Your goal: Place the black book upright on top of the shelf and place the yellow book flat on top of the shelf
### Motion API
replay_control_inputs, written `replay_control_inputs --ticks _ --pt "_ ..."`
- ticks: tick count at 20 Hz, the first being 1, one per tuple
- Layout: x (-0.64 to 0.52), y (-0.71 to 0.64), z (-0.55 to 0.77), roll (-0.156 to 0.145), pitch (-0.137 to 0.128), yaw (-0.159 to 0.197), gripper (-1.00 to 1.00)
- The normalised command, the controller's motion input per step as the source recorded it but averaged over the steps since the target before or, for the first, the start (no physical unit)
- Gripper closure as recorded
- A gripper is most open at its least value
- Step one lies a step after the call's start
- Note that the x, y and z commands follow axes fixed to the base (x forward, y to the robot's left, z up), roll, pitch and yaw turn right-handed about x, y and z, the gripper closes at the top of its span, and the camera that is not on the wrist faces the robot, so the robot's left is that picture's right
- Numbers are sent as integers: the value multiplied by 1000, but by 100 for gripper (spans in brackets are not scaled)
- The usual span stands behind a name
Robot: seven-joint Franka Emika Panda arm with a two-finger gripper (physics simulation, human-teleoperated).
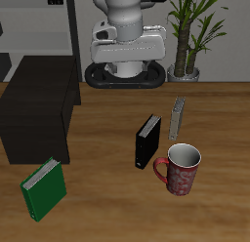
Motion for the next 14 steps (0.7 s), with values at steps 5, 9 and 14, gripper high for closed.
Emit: replay_control_inputs --ticks 5,9,14 --pt "64 12 -64 -41 -2 -34 -100" --pt "53 325 -215 -17 11 -23 -100" --pt "56 414 -143 15 -29 42 -100"
